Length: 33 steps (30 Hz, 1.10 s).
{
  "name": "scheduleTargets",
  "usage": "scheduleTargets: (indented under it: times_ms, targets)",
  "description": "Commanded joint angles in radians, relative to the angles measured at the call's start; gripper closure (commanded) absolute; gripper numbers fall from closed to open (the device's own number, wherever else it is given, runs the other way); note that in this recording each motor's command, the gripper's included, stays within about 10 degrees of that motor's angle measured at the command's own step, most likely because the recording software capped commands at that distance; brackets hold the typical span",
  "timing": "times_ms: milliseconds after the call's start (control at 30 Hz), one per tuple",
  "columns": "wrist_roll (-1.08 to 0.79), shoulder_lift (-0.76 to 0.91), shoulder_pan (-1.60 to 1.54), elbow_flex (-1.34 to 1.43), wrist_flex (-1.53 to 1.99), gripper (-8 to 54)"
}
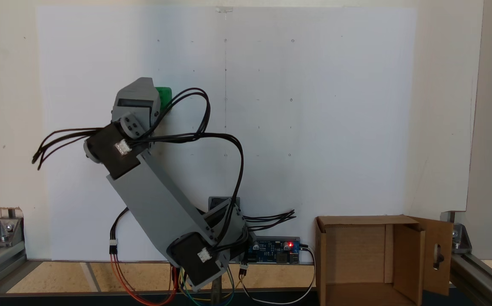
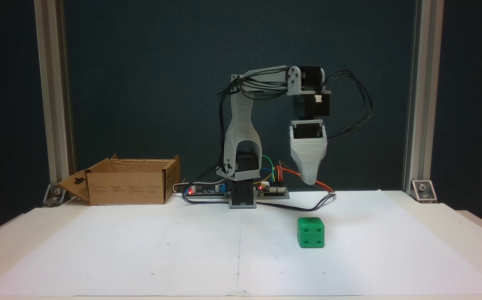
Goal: Grasp a green dice and put it in the bin.
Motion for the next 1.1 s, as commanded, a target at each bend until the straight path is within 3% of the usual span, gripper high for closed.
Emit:
scheduleTargets:
  times_ms: [0,1067]
  targets:
    - [0.081,-0.006,-0.009,-0.054,-0.018,1.6]
    - [0.08,-0.018,0.031,0.201,-0.279,2.3]
